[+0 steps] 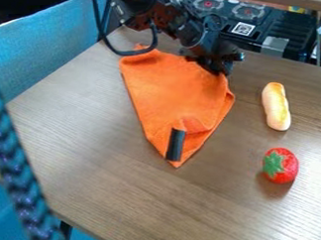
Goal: Unfold the cloth from top right to bottom left
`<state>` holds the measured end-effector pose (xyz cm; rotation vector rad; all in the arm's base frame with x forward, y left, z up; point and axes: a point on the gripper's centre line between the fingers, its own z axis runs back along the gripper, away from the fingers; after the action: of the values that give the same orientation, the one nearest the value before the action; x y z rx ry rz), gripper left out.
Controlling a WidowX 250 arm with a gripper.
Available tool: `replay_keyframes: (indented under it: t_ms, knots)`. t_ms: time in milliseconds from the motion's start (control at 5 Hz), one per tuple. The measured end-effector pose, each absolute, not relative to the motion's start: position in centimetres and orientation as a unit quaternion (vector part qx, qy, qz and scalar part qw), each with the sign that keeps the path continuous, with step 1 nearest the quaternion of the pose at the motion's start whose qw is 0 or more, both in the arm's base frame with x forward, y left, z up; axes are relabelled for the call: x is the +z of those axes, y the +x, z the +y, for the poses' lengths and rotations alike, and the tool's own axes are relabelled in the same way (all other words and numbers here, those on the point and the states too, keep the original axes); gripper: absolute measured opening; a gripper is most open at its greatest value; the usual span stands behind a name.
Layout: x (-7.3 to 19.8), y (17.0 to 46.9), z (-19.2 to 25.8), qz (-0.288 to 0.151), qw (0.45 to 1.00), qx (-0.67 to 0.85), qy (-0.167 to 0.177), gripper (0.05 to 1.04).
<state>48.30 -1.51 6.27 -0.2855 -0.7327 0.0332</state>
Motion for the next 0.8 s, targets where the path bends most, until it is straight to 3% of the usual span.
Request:
replay_keyframes:
  t_ms: [200,400,600,800]
  knots:
    - [6.39,48.32,-1.42,-0.359,0.922,0.011,-0.144,0.453]
    - [6.39,48.24,-1.12,-0.357,0.922,0.014,-0.149,0.342]
    - [6.43,48.15,-1.34,-0.356,0.921,0.01,-0.159,0.149]
    - [6.58,48.08,-0.73,-0.357,0.918,0.011,-0.17,0.058]
